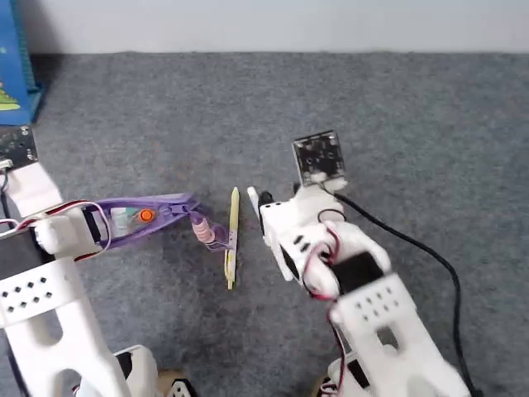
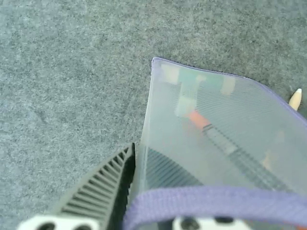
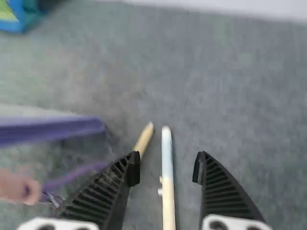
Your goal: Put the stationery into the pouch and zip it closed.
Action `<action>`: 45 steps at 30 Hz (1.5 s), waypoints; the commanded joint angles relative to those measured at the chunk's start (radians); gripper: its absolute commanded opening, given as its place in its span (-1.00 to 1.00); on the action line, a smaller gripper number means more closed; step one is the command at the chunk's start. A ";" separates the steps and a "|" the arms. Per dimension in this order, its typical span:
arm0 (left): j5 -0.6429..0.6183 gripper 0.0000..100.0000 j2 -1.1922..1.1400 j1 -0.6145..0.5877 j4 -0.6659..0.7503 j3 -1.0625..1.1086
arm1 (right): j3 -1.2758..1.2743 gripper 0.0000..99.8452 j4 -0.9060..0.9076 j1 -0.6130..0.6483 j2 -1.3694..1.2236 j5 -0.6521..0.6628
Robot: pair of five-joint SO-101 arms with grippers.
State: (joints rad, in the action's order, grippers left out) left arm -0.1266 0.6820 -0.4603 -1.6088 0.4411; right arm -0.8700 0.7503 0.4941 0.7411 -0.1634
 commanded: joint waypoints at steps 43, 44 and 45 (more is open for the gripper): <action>0.009 -0.98 0.003 -0.011 0.026 0.018 | 0.407 -0.98 0.182 -0.081 -0.618 0.236; 0.009 -0.98 0.003 -0.011 0.026 0.018 | 0.368 -0.98 0.180 -0.076 -0.550 0.247; 0.008 -0.98 0.003 -0.011 0.026 0.018 | 0.334 -0.98 0.180 -0.064 -0.476 0.250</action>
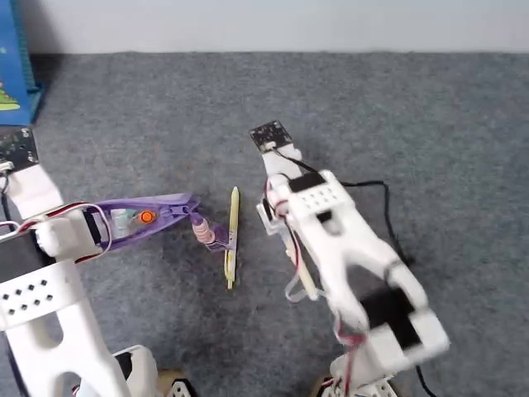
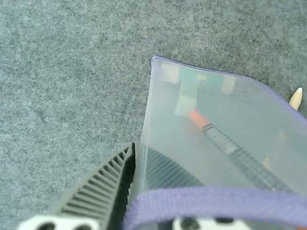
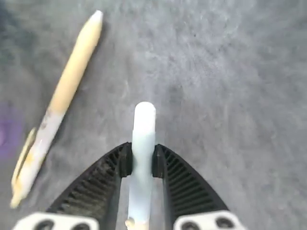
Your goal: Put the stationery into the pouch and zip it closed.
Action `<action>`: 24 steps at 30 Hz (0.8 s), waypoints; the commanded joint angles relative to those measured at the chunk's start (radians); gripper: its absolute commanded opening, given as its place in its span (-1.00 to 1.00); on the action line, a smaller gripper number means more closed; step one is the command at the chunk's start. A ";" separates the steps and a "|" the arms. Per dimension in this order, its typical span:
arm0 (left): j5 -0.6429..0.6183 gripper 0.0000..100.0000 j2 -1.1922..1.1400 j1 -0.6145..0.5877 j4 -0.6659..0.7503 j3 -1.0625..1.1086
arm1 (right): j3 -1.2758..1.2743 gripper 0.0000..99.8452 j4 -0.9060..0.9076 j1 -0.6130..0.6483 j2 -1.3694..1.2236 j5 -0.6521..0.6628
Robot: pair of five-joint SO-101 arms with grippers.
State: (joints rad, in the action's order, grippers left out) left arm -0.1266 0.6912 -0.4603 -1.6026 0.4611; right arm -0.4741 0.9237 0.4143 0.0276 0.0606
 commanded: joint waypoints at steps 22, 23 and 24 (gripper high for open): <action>0.003 -0.98 -0.006 -0.011 0.018 -0.004 | -0.009 -0.99 -0.246 0.461 1.096 -0.221; 0.003 -0.98 -0.006 -0.011 0.018 -0.004 | -0.009 -0.99 -0.289 0.469 1.099 -0.235; 0.003 -0.98 -0.006 -0.011 0.018 -0.004 | -0.009 -0.99 -0.337 0.476 1.099 -0.247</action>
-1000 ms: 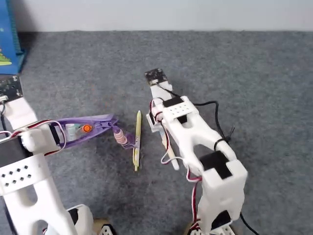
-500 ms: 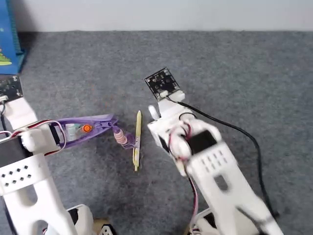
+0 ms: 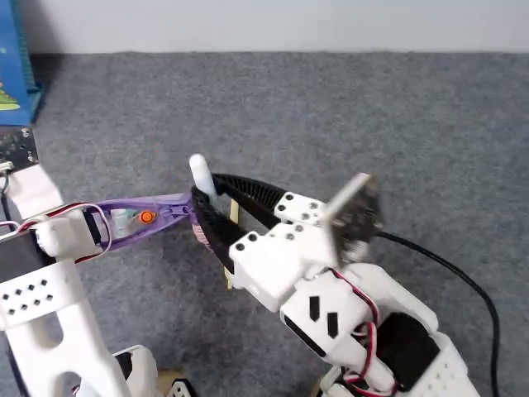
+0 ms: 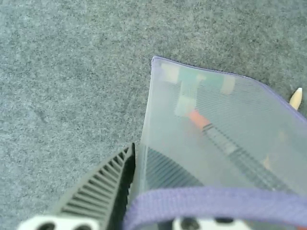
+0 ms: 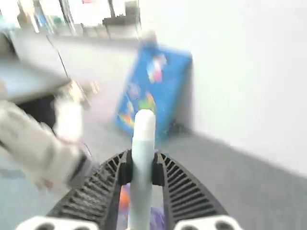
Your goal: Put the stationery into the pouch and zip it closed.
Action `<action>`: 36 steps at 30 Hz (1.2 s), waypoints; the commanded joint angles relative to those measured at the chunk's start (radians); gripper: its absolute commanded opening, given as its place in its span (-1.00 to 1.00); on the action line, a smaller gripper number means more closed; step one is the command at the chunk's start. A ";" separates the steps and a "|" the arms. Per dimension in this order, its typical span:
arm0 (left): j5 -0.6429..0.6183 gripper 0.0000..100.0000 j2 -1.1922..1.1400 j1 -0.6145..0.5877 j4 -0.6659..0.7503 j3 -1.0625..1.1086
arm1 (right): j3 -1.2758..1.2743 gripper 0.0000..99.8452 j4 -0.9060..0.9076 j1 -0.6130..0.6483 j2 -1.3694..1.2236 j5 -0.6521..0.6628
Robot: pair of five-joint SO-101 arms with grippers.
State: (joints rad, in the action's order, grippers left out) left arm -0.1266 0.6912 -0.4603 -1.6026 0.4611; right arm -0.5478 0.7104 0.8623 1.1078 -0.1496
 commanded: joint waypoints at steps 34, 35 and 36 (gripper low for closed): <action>0.003 -0.98 -0.006 -0.011 0.021 0.007 | -0.256 -0.99 -1.283 0.130 -0.533 -0.094; 0.003 -0.98 -0.006 -0.011 0.021 0.007 | -0.267 -0.99 -1.308 0.130 -0.555 -0.094; 0.003 -0.98 -0.006 -0.011 0.021 0.007 | -0.276 -0.99 -1.331 0.128 -0.572 -0.091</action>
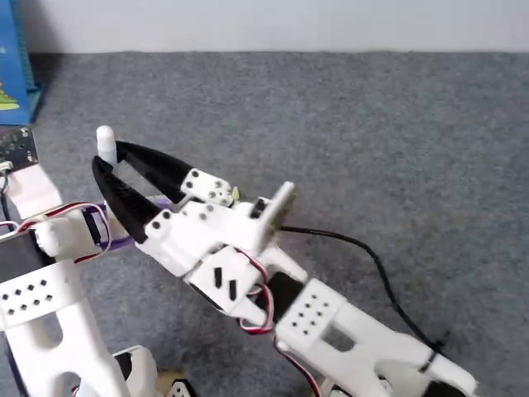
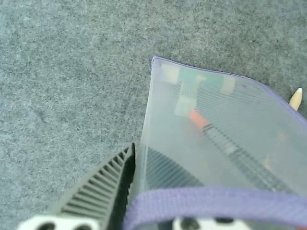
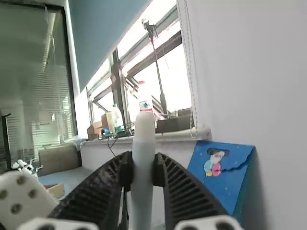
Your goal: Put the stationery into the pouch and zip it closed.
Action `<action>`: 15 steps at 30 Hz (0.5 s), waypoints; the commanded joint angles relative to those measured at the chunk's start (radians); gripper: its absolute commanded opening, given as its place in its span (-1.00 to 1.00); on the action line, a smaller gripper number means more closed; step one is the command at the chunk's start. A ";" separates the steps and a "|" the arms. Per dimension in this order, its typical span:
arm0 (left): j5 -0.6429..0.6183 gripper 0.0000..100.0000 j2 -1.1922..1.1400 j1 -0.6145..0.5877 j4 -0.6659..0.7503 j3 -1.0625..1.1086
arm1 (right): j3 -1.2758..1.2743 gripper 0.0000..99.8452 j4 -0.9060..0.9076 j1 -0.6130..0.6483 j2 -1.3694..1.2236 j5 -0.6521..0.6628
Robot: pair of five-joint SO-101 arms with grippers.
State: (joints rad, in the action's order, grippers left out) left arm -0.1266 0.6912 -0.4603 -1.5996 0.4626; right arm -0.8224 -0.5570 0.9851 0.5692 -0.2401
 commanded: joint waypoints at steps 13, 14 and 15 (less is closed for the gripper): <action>0.003 -0.98 -0.006 -0.011 0.018 0.007 | -0.101 -0.90 -0.082 0.022 -0.054 0.203; 0.003 -0.98 -0.006 -0.011 0.018 0.007 | -0.106 -0.81 -0.067 0.038 -0.044 0.229; 0.003 -0.98 -0.006 -0.011 0.018 0.007 | -0.110 -0.71 -0.025 0.051 -0.030 0.250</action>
State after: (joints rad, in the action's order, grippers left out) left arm -0.1266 0.6912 -0.4603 -1.5996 0.4626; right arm -0.9344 -0.6245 1.0035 0.5017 -0.0514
